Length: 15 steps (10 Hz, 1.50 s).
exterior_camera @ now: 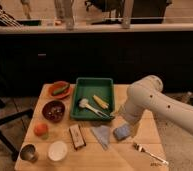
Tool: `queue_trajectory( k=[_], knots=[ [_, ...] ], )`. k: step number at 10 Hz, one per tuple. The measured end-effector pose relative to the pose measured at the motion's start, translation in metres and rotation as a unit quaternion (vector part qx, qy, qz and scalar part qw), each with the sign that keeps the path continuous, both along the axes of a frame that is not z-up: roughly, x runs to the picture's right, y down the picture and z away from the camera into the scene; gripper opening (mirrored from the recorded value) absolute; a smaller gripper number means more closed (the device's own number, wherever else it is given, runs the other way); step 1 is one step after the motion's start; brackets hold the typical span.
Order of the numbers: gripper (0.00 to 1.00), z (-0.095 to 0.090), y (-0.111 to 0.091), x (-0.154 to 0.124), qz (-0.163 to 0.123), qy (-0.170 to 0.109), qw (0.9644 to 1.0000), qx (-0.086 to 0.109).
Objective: Place towel in metal cup
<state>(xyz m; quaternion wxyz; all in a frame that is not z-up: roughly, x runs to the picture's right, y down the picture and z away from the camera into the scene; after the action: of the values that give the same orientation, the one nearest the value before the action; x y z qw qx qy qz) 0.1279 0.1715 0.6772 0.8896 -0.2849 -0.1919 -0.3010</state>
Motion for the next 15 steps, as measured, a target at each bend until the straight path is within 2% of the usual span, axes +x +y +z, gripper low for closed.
queue_trajectory(
  k=[6,7,11,15],
  knots=[
    [0.8,0.001,0.0,0.0,-0.001,0.001,1.0,0.001],
    [0.8,0.003,0.003,-0.002,-0.006,-0.006,1.0,0.0],
    [0.8,0.039,0.03,-0.052,-0.049,-0.054,0.9972,-0.012],
    [0.8,0.058,0.043,-0.078,-0.074,-0.076,0.9941,-0.022]
  ],
)
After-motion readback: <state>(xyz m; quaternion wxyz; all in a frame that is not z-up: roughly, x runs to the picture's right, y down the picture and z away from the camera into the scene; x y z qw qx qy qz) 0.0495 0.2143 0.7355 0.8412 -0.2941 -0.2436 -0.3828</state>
